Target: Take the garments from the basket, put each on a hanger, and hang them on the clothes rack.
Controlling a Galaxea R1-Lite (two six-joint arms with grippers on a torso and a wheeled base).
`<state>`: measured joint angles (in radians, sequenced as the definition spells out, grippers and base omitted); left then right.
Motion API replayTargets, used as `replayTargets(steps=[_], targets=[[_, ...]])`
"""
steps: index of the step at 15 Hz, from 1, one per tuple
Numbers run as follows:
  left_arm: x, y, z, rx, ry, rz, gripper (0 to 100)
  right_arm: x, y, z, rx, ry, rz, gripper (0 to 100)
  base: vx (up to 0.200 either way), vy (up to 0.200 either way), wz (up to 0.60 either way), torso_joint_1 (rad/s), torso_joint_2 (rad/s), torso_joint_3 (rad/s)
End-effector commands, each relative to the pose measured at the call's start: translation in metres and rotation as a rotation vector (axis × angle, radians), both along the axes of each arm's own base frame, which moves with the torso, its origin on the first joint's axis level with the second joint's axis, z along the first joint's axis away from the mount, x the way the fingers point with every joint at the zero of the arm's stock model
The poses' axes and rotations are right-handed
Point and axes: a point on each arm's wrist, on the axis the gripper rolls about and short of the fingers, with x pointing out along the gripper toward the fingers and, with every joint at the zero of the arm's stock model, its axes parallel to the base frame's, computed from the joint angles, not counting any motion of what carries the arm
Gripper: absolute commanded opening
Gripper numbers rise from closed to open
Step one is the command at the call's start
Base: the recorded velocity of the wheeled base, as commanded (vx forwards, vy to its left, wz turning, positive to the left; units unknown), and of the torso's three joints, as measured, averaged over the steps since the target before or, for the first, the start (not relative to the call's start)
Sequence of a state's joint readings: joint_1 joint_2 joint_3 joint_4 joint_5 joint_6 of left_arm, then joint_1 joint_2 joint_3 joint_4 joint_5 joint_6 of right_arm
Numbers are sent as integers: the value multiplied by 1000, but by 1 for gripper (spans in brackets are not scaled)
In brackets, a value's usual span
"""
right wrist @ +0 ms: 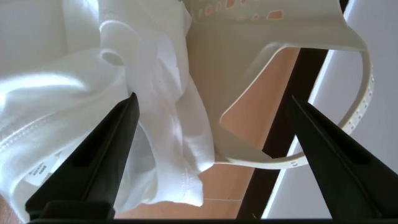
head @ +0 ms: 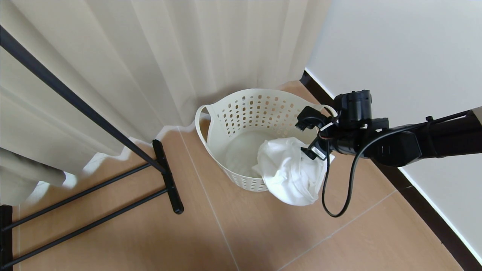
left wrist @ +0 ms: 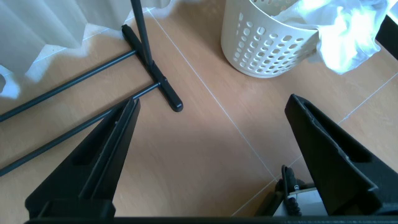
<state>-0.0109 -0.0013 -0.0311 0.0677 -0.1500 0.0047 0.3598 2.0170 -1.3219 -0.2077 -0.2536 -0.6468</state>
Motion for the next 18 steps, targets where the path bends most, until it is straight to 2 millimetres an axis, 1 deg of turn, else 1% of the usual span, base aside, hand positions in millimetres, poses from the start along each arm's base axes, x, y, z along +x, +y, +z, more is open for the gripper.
replayTargets(steps=[1,3,5,7,8,9,12,13,14,15,18], targets=[[0,0,0,0,2,0,100,-13,-6,11,3,-14,-2,100,0,0,0,0,0,0],[0,0,0,0,2,0,100,-23,-8,12,-3,-1,3,100,0,0,0,0,0,0],[0,0,0,0,2,0,100,-27,-8,-2,-18,40,7,100,0,0,0,0,0,0],[0,0,0,0,2,0,100,-19,-5,-18,-28,70,3,100,0,0,0,0,0,0],[0,0,0,0,2,0,100,-18,-5,-19,-26,69,4,100,0,0,0,0,0,0],[0,0,0,0,2,0,100,-7,-4,-27,-25,47,-10,100,0,0,0,0,0,0],[0,0,0,0,2,0,100,10,-7,-25,-20,7,-48,100,0,0,0,0,0,0],[0,0,0,0,2,0,100,13,-6,-18,-13,-12,-48,100,0,0,0,0,0,0],[0,0,0,0,2,0,100,15,-5,-17,-10,-19,-48,100,0,0,0,0,0,0],[0,0,0,0,2,0,100,22,-3,-17,-5,-30,-48,100,0,0,0,0,0,0],[0,0,0,0,2,0,100,31,1,-17,3,-46,-46,100,0,0,0,0,0,0]])
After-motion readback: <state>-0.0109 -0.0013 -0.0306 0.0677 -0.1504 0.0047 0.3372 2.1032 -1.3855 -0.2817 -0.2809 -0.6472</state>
